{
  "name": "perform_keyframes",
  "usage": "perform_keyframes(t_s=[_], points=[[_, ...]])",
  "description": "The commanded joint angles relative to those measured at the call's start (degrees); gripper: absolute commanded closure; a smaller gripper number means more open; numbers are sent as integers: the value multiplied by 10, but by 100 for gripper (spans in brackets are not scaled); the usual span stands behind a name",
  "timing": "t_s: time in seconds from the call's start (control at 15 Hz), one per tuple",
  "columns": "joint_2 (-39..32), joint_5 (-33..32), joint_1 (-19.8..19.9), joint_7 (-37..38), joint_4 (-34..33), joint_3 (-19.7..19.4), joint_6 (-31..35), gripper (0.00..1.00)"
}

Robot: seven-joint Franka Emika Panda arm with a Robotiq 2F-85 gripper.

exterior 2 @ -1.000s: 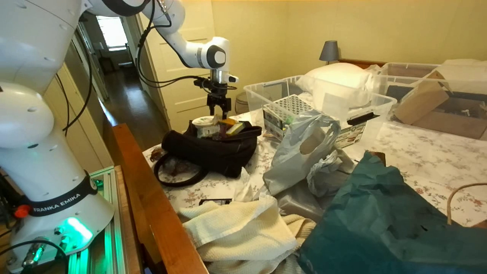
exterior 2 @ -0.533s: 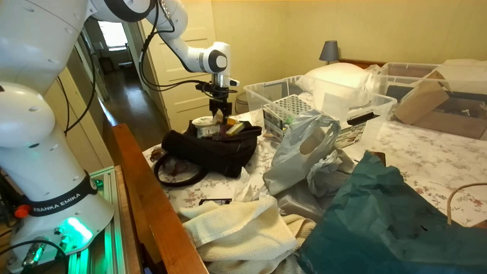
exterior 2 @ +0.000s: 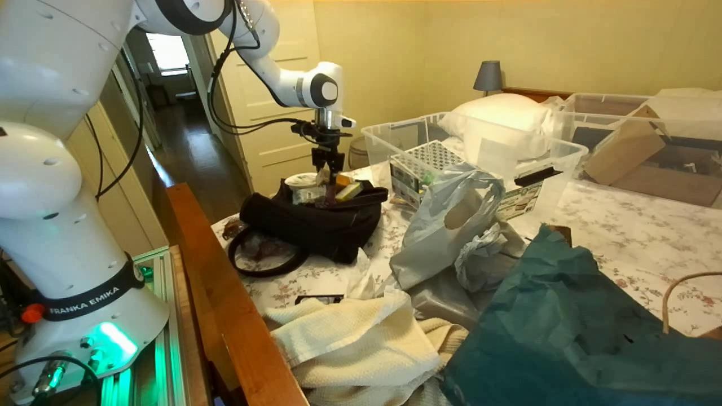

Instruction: Put the white and orange box in the clear container at the front.

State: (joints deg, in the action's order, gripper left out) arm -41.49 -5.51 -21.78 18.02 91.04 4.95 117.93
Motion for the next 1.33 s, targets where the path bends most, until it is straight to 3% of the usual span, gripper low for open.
perform_keyframes(t_s=[0.0, 0.6, 1.27], points=[[2, -11, -9, 22, -6, -6, -10, 59], [65, -26, -20, 78, 46, -16, -5, 59], [195, -67, -25, 157, 158, -15, 13, 59]])
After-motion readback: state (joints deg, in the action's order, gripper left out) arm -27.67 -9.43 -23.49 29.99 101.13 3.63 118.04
